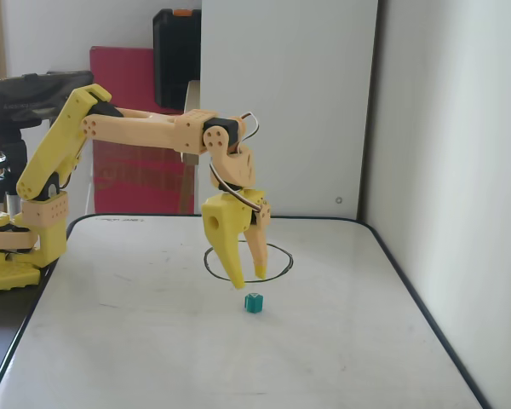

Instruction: Grasp a green cube and put it in the black circle

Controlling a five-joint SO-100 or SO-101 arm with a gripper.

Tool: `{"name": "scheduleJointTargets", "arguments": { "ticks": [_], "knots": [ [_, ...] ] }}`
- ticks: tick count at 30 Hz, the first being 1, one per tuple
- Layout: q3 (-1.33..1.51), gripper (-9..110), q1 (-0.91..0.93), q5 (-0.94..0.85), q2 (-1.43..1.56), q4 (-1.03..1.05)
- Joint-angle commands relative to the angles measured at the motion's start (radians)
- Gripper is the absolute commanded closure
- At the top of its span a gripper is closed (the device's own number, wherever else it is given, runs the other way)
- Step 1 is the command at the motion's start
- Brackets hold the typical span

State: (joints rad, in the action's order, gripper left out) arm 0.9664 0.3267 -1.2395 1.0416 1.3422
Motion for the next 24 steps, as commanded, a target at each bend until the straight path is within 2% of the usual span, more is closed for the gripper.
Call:
{"name": "scheduleJointTargets", "arguments": {
  "ticks": [1, 24],
  "knots": [
    [-0.038, 84, 0.002, -0.005, 0.002, -0.021],
    [-0.074, 87, 0.009, -0.014, -0.106, -0.095]
  ]
}}
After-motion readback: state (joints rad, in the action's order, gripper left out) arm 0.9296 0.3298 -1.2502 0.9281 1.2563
